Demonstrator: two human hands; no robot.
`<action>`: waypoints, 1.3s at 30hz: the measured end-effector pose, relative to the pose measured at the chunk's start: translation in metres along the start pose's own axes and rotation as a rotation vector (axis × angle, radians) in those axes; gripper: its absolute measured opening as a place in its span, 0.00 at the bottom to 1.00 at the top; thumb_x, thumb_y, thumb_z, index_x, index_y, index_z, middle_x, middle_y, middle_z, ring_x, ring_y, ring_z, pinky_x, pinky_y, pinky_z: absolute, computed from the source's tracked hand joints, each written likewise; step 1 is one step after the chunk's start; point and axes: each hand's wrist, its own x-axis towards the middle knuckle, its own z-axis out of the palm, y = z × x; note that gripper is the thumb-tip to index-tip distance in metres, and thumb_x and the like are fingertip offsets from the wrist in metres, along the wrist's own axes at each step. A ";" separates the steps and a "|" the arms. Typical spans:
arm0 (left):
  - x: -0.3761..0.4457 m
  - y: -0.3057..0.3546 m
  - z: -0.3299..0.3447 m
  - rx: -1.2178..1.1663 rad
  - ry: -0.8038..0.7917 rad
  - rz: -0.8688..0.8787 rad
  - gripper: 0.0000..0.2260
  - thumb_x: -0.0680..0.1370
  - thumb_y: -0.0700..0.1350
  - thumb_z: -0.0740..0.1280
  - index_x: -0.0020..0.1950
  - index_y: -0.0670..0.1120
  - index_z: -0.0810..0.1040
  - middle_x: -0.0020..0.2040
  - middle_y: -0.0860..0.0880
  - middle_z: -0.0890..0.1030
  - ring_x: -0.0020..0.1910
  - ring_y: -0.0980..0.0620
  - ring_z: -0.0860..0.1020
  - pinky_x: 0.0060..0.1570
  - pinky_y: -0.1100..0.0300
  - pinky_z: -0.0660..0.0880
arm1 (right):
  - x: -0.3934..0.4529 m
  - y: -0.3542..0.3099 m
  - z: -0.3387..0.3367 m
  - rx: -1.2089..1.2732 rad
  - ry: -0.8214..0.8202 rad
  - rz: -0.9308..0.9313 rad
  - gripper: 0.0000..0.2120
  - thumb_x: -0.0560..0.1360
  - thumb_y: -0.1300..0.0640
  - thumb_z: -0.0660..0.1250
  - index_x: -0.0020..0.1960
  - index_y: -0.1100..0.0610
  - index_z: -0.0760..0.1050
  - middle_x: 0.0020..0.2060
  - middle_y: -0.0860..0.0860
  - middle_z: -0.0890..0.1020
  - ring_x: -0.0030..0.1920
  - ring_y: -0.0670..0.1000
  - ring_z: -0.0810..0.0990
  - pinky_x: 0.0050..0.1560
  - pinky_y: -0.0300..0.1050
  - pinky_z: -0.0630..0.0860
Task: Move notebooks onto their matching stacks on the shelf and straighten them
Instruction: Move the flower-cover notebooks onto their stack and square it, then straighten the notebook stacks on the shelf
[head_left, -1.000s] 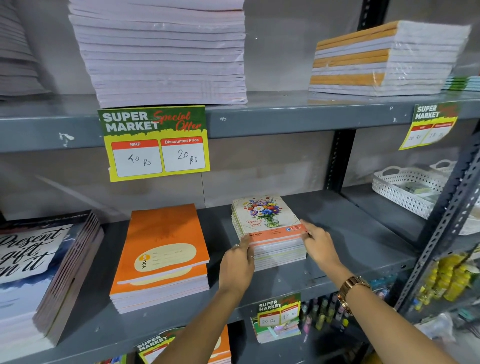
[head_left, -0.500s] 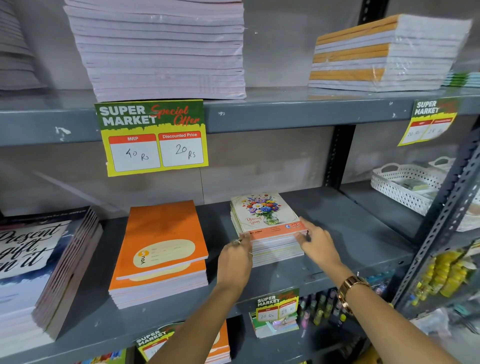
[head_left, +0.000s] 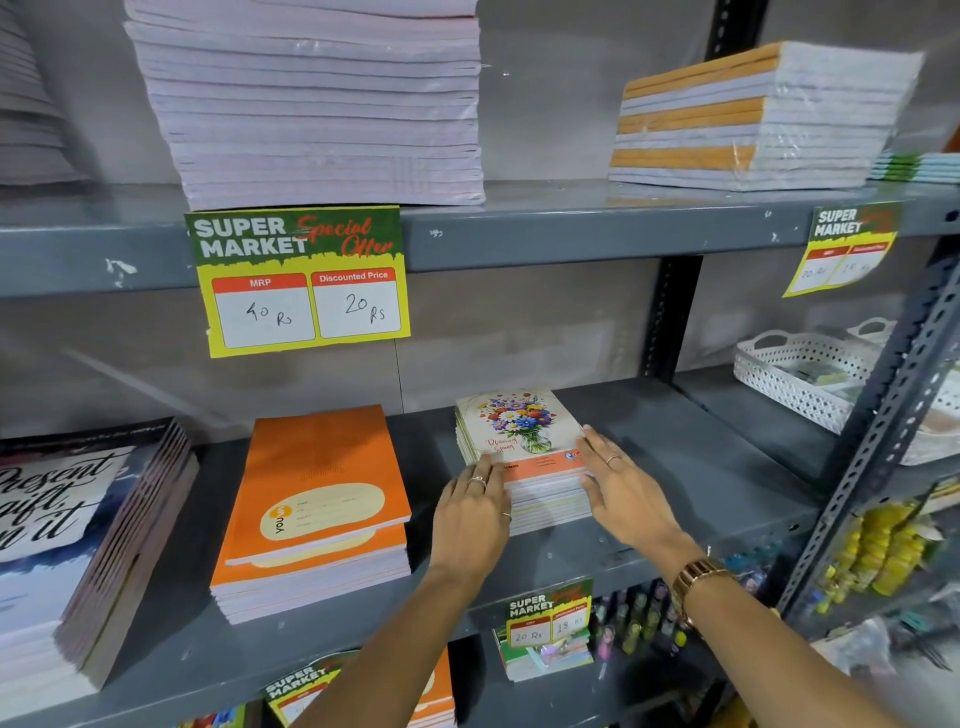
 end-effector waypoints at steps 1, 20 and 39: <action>0.001 0.000 0.001 0.016 -0.011 0.027 0.24 0.82 0.51 0.54 0.76 0.47 0.53 0.77 0.47 0.59 0.75 0.47 0.60 0.74 0.52 0.56 | 0.001 0.000 0.000 -0.026 -0.007 -0.028 0.24 0.81 0.55 0.52 0.76 0.55 0.55 0.77 0.50 0.57 0.76 0.48 0.55 0.74 0.41 0.58; 0.004 -0.002 0.007 0.033 0.011 0.122 0.24 0.81 0.43 0.54 0.76 0.46 0.51 0.78 0.45 0.55 0.78 0.49 0.51 0.75 0.56 0.44 | 0.002 -0.001 0.019 -0.024 0.062 -0.032 0.21 0.82 0.55 0.53 0.75 0.53 0.59 0.74 0.47 0.63 0.75 0.44 0.57 0.71 0.38 0.61; 0.004 -0.005 0.001 0.144 -0.067 0.163 0.24 0.82 0.45 0.52 0.77 0.45 0.48 0.78 0.44 0.52 0.78 0.47 0.49 0.76 0.53 0.45 | 0.004 -0.013 0.010 0.035 0.007 0.040 0.22 0.81 0.53 0.52 0.75 0.54 0.58 0.75 0.49 0.62 0.76 0.47 0.55 0.75 0.42 0.52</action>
